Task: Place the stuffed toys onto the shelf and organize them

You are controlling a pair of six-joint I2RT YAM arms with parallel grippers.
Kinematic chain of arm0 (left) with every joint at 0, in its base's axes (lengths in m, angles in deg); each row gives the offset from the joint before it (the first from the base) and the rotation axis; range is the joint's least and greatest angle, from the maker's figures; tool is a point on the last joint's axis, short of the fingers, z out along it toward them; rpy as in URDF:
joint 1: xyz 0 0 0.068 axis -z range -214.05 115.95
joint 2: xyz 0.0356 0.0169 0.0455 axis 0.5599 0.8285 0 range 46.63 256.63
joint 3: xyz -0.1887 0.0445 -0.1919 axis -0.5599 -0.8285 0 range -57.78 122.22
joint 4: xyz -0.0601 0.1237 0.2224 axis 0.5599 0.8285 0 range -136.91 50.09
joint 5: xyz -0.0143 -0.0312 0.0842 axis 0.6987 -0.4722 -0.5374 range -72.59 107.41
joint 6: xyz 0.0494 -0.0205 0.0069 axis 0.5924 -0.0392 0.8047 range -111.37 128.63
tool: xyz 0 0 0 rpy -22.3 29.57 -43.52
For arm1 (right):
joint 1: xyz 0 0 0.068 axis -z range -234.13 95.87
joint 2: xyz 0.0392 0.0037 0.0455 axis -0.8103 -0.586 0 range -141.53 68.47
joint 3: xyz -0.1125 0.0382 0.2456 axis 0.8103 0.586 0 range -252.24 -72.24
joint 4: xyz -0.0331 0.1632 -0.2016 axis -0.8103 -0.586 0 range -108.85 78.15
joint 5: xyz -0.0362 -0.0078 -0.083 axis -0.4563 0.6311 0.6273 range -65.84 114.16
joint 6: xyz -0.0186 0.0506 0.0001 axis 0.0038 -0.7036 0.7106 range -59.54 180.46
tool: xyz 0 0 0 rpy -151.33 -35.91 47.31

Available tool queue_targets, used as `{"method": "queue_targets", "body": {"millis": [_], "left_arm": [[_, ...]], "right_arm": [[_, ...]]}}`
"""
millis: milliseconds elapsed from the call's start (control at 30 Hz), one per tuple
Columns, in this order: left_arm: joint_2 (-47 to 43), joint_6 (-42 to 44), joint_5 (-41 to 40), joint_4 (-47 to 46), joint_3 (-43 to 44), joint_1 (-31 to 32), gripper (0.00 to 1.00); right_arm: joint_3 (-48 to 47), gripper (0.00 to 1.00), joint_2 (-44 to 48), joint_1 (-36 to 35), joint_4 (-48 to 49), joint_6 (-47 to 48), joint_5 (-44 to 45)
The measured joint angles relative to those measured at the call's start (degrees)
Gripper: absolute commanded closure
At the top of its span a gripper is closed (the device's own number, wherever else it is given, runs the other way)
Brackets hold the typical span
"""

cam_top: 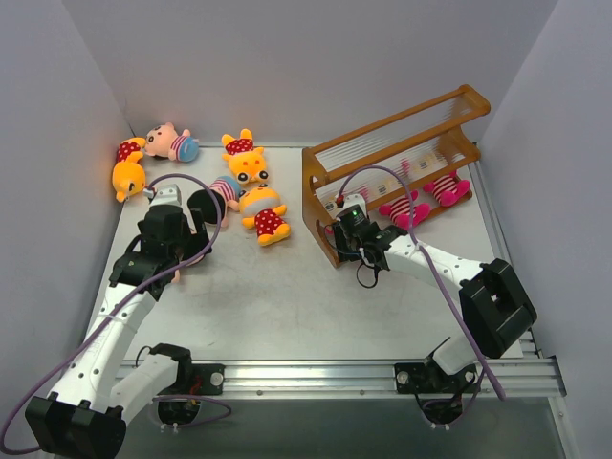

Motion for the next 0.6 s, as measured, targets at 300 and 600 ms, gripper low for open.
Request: {"method": "queue_targets", "body": {"millis": [300, 600], "left_arm": [[0.0, 0.0, 0.0, 0.0, -0.2, 0.0, 0.11], [0.0, 0.1, 0.0, 0.0, -0.2, 0.0, 0.11]], "right_arm": [[0.1, 0.52, 0.0, 0.0, 1.2, -0.1, -0.7], [1.1, 0.45, 0.4, 0.0, 2.0, -0.9, -1.3]]}}
